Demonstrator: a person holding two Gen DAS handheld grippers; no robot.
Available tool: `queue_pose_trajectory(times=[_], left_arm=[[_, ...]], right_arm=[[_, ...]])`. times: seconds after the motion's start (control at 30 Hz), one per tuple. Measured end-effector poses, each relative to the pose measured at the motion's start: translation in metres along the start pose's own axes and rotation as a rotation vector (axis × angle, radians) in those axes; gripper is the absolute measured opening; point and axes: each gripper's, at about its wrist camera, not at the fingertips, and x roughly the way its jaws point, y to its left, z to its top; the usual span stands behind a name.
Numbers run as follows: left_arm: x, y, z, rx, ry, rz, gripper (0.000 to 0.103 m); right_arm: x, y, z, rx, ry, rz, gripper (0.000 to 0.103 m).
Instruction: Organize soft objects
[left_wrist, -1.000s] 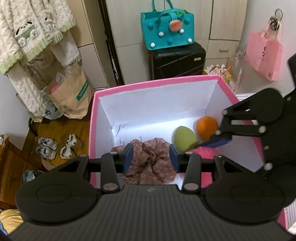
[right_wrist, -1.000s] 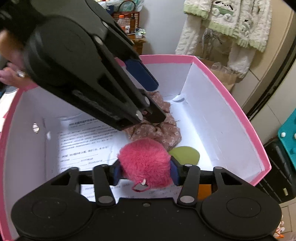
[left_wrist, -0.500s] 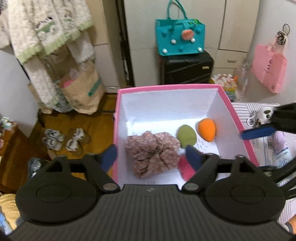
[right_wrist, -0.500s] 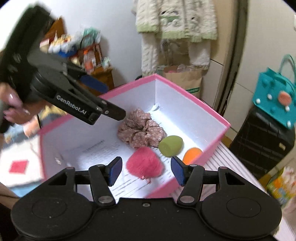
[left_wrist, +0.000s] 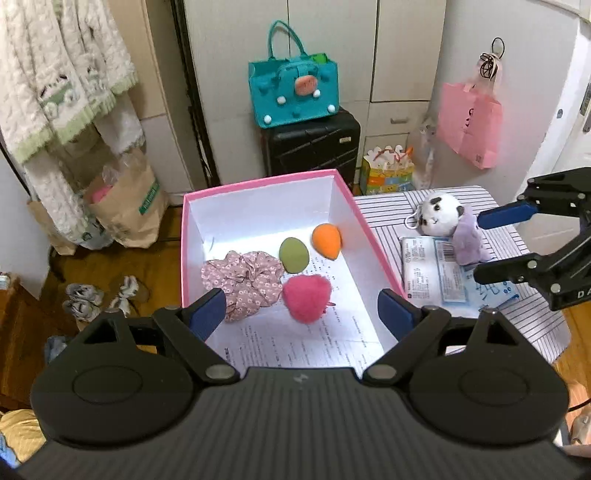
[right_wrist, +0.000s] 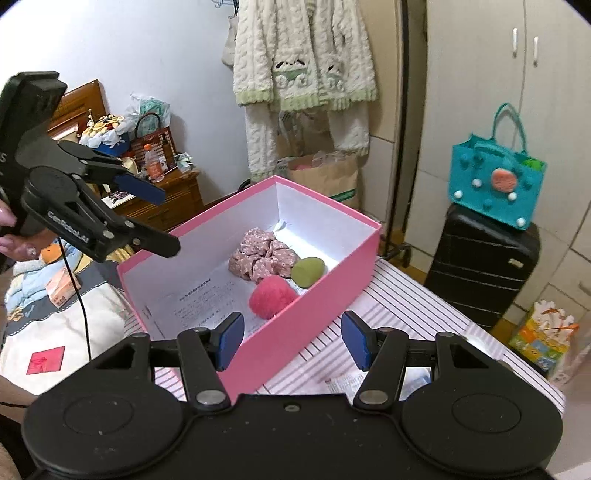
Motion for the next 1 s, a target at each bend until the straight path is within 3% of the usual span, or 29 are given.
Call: queue_pose_trajectory(times=[0.23,0.6,1.0], left_arm=[[-0.028,-0.047,-0.016,0.088,-0.032,0.033,0.088],[-0.041,-0.119,-0.040,0.161,-0.160,-0.090,0.089],[0.003,-0.181,-0.073,0.176,-0.187,-0.231,0.089]], right_arm=[[-0.042,0.007,-0.027,-0.011,-0.039,-0.057,0.067],[-0.088,-0.003,-0.078,0.028,-0.058,-0.115,0.072],[-0.085,-0.020,-0.140,0.105,-0.093,-0.123,0.074]])
